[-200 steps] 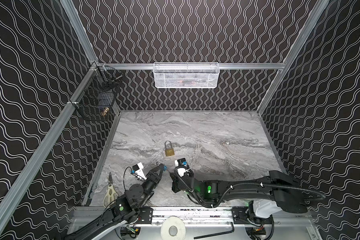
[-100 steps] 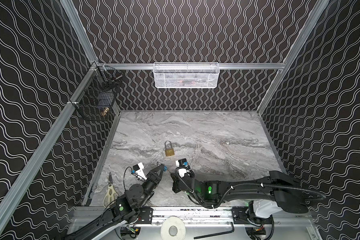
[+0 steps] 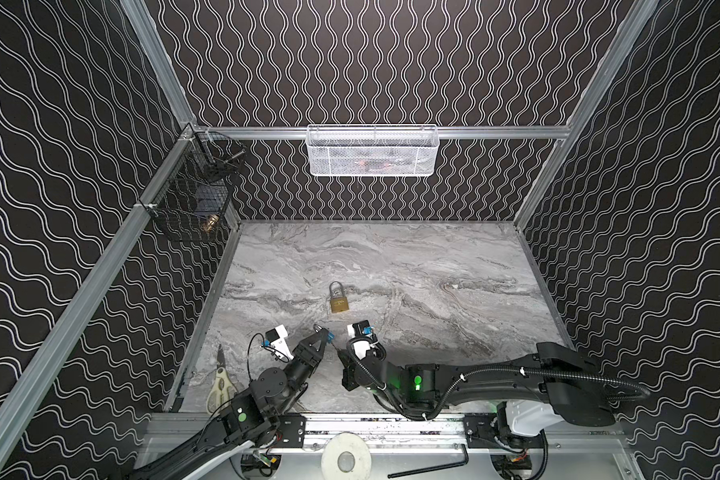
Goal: Unlock with the key
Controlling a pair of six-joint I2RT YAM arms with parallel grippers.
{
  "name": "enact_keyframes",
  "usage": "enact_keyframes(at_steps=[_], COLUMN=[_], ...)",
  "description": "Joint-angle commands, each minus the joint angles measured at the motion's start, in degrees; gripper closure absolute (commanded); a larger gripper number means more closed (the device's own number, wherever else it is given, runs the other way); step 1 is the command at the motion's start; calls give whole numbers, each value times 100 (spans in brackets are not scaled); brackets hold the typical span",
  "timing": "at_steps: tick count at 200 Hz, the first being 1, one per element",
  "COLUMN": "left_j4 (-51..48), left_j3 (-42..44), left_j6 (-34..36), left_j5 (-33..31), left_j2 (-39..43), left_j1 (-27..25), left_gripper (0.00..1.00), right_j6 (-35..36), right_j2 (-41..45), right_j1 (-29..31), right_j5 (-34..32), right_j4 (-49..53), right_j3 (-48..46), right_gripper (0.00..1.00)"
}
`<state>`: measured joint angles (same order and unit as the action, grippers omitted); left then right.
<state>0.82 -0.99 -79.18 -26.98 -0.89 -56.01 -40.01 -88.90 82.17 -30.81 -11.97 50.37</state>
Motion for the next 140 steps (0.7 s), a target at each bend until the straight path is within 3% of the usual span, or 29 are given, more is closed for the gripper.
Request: enact_keyframes(at_steps=[1, 140], left_j4=[-175, -159], left_j3=[-28, -37], left_j6=[17, 29], left_j5=[-26, 0], left_j2=[8, 9], left_j1=[-7, -7], left_gripper=[100, 100], right_j6=[19, 132], right_j2=[-10, -159], right_j1=[11, 12], right_j5=[-75, -353], right_j4=[-78, -6], right_j3=[71, 234], right_gripper=[100, 100])
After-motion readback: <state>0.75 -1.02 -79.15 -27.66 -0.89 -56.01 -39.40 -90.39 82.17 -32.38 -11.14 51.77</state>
